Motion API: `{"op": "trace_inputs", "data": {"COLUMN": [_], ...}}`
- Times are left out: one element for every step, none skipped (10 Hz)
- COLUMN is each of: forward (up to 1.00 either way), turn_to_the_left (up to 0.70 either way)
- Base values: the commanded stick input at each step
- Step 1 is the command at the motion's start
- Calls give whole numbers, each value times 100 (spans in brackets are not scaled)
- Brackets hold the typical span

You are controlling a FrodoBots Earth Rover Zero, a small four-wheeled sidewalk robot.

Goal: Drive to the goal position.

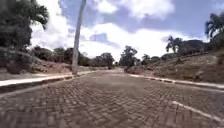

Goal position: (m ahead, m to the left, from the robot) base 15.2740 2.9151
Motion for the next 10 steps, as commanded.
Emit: {"op": "trace_inputs", "data": {"forward": [100, 100, 100, 100, 100, 100, 100, 100, 100, 100], "turn_to_the_left": [0, 0, 0, 0, 0, 0, 0, 0, 0, 0]}}
